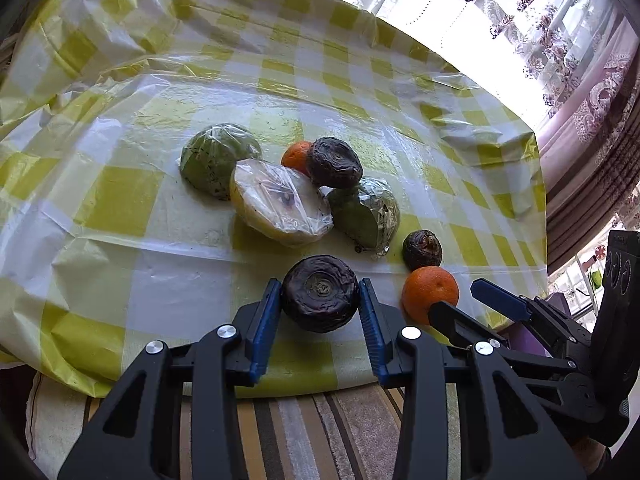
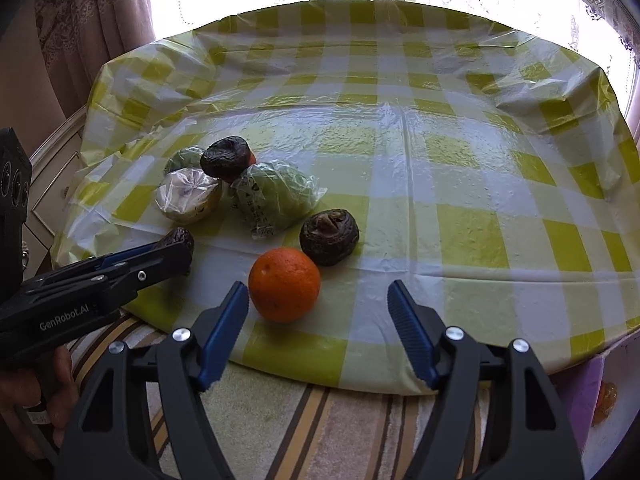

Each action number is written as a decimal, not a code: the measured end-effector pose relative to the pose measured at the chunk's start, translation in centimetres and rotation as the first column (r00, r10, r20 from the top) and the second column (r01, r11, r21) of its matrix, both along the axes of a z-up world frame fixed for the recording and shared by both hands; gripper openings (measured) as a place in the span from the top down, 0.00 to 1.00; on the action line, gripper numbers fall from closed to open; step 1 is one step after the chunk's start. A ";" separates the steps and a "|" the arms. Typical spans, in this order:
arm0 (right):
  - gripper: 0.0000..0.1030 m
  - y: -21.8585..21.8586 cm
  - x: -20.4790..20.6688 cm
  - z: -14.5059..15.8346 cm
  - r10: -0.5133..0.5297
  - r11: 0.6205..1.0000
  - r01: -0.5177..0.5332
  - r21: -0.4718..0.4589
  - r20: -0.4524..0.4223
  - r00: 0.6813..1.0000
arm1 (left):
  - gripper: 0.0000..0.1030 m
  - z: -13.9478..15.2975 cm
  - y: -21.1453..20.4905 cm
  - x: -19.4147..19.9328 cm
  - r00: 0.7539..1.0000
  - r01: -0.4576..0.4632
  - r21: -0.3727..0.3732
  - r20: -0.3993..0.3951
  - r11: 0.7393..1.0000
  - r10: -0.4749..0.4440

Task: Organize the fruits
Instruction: 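Grasp a dark dried fruit with the left tool while the right tool approaches an orange, then close the right tool on the orange and lift it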

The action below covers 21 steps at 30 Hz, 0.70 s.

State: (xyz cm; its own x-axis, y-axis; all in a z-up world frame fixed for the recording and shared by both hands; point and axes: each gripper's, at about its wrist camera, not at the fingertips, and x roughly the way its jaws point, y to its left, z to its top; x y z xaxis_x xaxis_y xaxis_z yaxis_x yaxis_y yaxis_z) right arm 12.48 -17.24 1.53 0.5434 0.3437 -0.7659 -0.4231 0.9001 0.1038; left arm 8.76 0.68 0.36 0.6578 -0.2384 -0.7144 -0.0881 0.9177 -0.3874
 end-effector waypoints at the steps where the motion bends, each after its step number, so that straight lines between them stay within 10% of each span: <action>1: 0.34 0.2 0.1 -0.1 0.004 1.000 -0.004 -0.004 -0.003 1.000 | 0.64 0.0 0.2 -0.1 1.000 -0.009 -0.006 0.001 1.000 0.009; 21: 0.61 2.3 0.5 -0.9 0.032 0.999 -0.033 -0.043 -0.027 0.999 | 0.64 0.0 0.6 -0.6 1.000 -0.016 -0.008 0.018 1.000 0.016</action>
